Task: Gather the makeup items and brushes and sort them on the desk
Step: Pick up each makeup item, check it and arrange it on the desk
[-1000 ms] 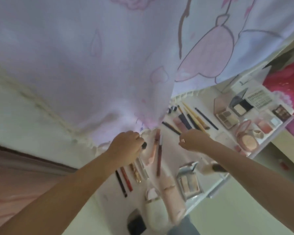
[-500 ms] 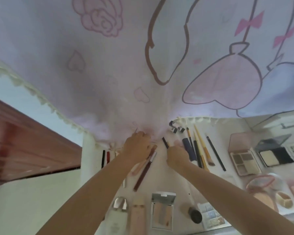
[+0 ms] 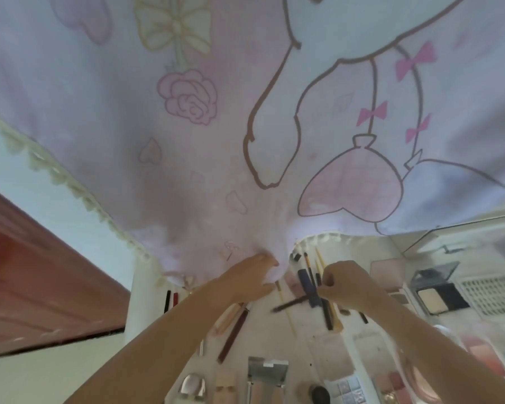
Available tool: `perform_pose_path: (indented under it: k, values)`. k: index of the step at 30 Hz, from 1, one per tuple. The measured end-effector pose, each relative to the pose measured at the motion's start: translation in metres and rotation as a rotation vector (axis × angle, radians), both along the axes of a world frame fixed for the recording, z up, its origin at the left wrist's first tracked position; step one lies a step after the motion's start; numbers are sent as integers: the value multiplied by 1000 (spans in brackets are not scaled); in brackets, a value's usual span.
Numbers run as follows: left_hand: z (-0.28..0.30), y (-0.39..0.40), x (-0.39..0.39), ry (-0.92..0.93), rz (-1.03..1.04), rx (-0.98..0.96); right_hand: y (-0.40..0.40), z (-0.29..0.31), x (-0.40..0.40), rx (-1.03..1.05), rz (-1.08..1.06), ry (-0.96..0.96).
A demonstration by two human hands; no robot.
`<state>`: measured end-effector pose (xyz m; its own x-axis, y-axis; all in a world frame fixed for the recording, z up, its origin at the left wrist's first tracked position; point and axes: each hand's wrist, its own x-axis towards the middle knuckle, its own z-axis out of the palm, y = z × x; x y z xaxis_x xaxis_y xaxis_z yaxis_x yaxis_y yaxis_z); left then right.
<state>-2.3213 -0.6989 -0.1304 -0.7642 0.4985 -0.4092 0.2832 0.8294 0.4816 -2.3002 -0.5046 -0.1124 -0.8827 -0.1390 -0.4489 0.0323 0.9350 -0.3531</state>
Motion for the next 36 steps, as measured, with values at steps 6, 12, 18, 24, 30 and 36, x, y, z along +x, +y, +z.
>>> perform_pose_path:
  k: [6,12,18,24,30,36]
  values:
    - [30,13,2,-251,15,216,19,56,-2,-252,48,87]
    - [75,11,1,78,-10,225,39,89,-4,-653,-24,181]
    - [117,-3,5,397,-178,-43,11,98,-11,53,496,390]
    - [147,-12,10,462,-192,-110,-7,120,-17,254,605,534]
    - [147,-44,15,528,-71,-143,11,124,-13,375,549,575]
    - [132,-59,28,351,225,178,24,102,-11,261,450,494]
